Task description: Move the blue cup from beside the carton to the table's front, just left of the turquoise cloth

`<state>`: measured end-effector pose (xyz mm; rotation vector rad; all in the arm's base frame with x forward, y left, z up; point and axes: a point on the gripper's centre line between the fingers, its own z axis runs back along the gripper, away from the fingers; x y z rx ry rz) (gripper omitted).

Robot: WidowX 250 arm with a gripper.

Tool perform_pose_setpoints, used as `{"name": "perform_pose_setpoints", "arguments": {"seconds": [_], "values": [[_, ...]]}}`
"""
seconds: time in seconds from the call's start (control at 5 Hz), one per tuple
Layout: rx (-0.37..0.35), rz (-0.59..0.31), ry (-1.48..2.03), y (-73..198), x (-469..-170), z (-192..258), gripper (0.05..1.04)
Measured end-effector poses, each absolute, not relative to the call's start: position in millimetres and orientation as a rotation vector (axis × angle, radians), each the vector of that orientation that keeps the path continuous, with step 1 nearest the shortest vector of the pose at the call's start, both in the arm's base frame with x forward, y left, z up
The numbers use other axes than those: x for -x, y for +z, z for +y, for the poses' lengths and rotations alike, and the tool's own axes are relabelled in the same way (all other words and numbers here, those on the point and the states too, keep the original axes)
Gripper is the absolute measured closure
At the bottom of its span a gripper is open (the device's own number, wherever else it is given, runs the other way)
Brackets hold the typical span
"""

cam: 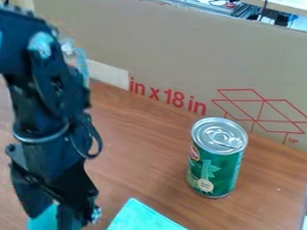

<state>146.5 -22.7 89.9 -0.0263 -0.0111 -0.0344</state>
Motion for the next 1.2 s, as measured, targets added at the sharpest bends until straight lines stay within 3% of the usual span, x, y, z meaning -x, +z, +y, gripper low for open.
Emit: {"name": "perform_pose_setpoints", "arguments": {"seconds": [0.2, 0.4, 0.8, 1.2], "values": [[0.024, -0.076, 0.070, 122.4, -162.0, 5.8, 0.076], [0.054, -0.047, 0.217, 128.4, -162.7, 55.8, 0.081], [0.083, 0.104, 0.230, 108.7, -139.4, 120.6, 0.083], [-0.064, 0.091, 0.185, 105.1, -125.8, 161.0, 0.083]]}}
